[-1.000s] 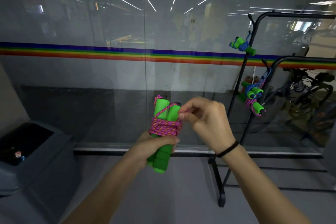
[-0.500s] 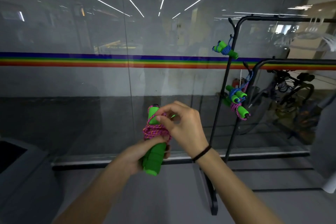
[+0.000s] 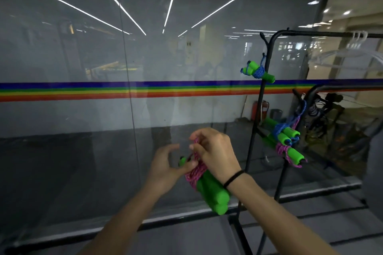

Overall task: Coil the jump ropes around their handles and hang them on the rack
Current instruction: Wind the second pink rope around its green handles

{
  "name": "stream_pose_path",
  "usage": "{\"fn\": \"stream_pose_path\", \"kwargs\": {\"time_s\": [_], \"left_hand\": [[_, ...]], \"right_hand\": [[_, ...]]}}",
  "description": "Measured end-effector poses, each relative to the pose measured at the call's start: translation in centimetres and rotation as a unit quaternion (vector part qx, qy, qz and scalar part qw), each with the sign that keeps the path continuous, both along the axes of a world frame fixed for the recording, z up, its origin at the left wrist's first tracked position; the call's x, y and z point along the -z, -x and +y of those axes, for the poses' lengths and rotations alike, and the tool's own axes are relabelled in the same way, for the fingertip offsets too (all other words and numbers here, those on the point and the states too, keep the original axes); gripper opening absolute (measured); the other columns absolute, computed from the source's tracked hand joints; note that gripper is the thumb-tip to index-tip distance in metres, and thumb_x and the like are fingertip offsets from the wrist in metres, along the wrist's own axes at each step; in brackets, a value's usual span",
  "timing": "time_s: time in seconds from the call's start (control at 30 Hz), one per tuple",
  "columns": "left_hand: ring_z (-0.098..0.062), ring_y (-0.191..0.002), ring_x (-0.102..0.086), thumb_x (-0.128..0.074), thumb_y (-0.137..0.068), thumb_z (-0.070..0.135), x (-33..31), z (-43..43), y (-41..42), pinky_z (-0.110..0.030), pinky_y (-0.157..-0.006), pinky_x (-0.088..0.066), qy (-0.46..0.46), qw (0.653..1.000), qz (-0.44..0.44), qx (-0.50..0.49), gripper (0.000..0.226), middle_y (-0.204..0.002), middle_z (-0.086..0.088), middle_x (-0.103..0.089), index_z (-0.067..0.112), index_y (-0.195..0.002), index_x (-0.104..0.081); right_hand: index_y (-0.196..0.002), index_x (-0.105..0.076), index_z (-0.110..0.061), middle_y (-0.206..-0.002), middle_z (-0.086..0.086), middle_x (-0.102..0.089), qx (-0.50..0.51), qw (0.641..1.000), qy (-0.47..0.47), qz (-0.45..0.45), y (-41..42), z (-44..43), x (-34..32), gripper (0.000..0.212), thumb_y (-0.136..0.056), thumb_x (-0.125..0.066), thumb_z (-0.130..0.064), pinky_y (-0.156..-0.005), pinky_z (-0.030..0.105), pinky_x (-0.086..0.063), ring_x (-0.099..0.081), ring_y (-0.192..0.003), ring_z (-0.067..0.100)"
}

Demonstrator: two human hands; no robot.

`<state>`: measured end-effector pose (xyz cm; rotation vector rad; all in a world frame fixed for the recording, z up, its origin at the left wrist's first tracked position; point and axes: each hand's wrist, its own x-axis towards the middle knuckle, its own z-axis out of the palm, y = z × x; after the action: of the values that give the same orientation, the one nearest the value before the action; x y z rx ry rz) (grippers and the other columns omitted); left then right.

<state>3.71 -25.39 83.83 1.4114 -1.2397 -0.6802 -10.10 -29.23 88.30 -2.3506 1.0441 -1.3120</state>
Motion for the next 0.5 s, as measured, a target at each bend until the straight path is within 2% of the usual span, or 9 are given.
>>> {"fn": "stream_pose_path", "kwargs": {"time_s": [0.1, 0.17, 0.2, 0.27, 0.33, 0.43, 0.5], "left_hand": [[0.000, -0.079, -0.065, -0.081, -0.068, 0.012, -2.2, -5.3, -2.2, -0.018, -0.076, -0.046, 0.048, 0.996, -0.011, 0.079, 0.016, -0.078, 0.008, -0.073, 0.021, -0.080, -0.073], [0.004, -0.059, -0.063, -0.076, -0.071, 0.001, -3.2, -9.0, -3.3, -0.015, -0.063, -0.047, 0.053, 0.994, -0.011, 0.090, 0.025, -0.057, 0.011, -0.070, 0.024, -0.062, -0.071], [0.005, -0.054, -0.061, -0.075, -0.070, -0.001, -3.6, -10.8, -3.7, -0.013, -0.058, -0.046, 0.048, 0.995, -0.007, 0.089, 0.027, -0.052, 0.012, -0.068, 0.023, -0.060, -0.069], [0.005, -0.048, -0.059, -0.076, -0.069, -0.003, -4.3, -14.2, -3.8, -0.012, -0.054, -0.047, 0.042, 0.994, -0.007, 0.104, 0.022, -0.047, 0.012, -0.065, 0.017, -0.061, -0.067], [0.005, -0.048, -0.060, -0.076, -0.069, -0.002, -5.0, -17.5, -3.5, -0.011, -0.054, -0.049, 0.035, 0.992, -0.003, 0.125, 0.016, -0.048, 0.011, -0.065, 0.010, -0.066, -0.067], [0.003, -0.049, -0.060, -0.074, -0.073, 0.002, -6.1, -22.2, -2.3, -0.010, -0.055, -0.049, 0.035, 0.986, 0.005, 0.161, 0.007, -0.061, 0.003, -0.067, 0.005, -0.074, -0.068], [0.001, -0.053, -0.060, -0.072, -0.076, 0.002, -6.5, -25.6, -1.2, -0.010, -0.057, -0.049, 0.047, 0.984, 0.001, 0.175, 0.009, -0.066, 0.000, -0.065, 0.008, -0.073, -0.066]], "right_hand": [[-0.089, -0.062, -0.014, -0.075, -0.006, -0.061, 0.008, 1.000, -0.021, 0.005, -2.2, -4.8, -0.9, 0.018, -0.075, -0.068, -0.005, -0.059, 0.001, -0.038, -0.053, -0.061, -0.003], [-0.088, -0.060, -0.014, -0.071, -0.007, -0.060, 0.023, 0.999, -0.029, 0.002, -3.2, -7.9, -1.4, 0.019, -0.074, -0.068, -0.004, -0.056, 0.002, -0.039, -0.052, -0.057, -0.006], [-0.087, -0.060, -0.014, -0.069, -0.008, -0.059, 0.031, 0.999, -0.030, 0.005, -3.4, -9.4, -1.6, 0.020, -0.073, -0.068, -0.004, -0.056, 0.002, -0.039, -0.052, -0.056, -0.006], [-0.086, -0.060, -0.013, -0.065, -0.013, -0.056, 0.049, 0.998, -0.025, 0.012, -3.4, -12.3, -2.0, 0.019, -0.072, -0.068, -0.002, -0.055, 0.000, -0.037, -0.053, -0.055, -0.008], [-0.082, -0.061, -0.011, -0.065, -0.011, -0.057, 0.067, 0.997, -0.022, 0.005, -2.8, -15.0, -2.5, 0.017, -0.072, -0.068, 0.000, -0.056, -0.002, -0.036, -0.054, -0.058, -0.014], [-0.082, -0.062, -0.009, -0.070, -0.003, -0.064, 0.092, 0.996, -0.023, -0.004, -1.5, -19.0, -3.4, 0.017, -0.072, -0.064, 0.004, -0.058, -0.002, -0.037, -0.056, -0.064, -0.010], [-0.083, -0.063, -0.010, -0.072, -0.002, -0.065, 0.110, 0.994, -0.020, 0.002, -0.5, -21.9, -4.0, 0.017, -0.073, -0.063, 0.004, -0.060, -0.001, -0.038, -0.056, -0.060, -0.008]]}}
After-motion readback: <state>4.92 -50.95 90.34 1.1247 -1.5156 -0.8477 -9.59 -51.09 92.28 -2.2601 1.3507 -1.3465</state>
